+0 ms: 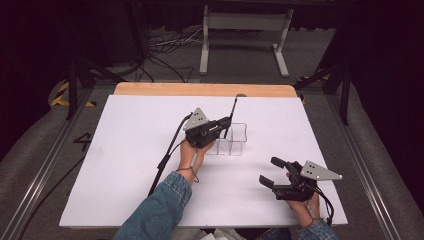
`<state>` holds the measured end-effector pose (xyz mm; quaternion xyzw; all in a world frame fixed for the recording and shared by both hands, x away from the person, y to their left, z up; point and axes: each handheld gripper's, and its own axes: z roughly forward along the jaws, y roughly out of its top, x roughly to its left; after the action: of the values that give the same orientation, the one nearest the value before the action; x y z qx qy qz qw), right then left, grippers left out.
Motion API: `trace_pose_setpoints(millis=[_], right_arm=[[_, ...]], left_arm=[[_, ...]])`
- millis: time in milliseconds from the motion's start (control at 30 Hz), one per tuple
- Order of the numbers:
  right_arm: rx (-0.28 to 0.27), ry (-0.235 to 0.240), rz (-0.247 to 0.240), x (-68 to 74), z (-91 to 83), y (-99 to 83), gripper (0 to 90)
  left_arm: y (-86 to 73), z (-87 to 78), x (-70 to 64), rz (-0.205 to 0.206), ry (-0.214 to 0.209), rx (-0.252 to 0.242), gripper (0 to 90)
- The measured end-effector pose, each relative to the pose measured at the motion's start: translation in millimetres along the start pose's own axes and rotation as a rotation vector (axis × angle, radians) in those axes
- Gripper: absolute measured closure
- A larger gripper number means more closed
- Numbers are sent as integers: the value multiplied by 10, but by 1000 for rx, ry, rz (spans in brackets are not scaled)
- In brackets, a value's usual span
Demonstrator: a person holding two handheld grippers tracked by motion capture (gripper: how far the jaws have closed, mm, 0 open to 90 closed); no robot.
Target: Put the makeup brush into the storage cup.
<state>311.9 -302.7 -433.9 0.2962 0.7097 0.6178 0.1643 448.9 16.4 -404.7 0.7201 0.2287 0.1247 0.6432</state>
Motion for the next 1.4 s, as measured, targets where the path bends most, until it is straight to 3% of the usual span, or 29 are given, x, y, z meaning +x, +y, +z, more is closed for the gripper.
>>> trace_pose_setpoints(millis=[533, 767, 933, 1000, 1133, 1300, 1400], right_arm=[[-5, 2, -1, -4, 9, 12, 163], [-9, -1, 1, -16, 1, 22, 162], [-11, -4, -4, -31, 0, 37, 157], [-11, -11, -13, -42, -1, 51, 149], [-10, -26, -26, -69, -5, 91, 86], [-4, -74, -35, -122, -27, 165, 26], [-6, -77, -38, -146, -42, 189, 16]], left_arm=[[-12, -27, -26, 18, 5, 10, 819], [34, -58, -66, 24, -7, -15, 613], [99, -141, -89, -20, -46, -24, 427], [129, -184, -111, -16, -51, -18, 378], [188, -293, -127, -14, -44, -12, 258], [236, -474, -131, -57, -73, -4, 127], [238, -570, -132, -27, -63, 9, 77]])
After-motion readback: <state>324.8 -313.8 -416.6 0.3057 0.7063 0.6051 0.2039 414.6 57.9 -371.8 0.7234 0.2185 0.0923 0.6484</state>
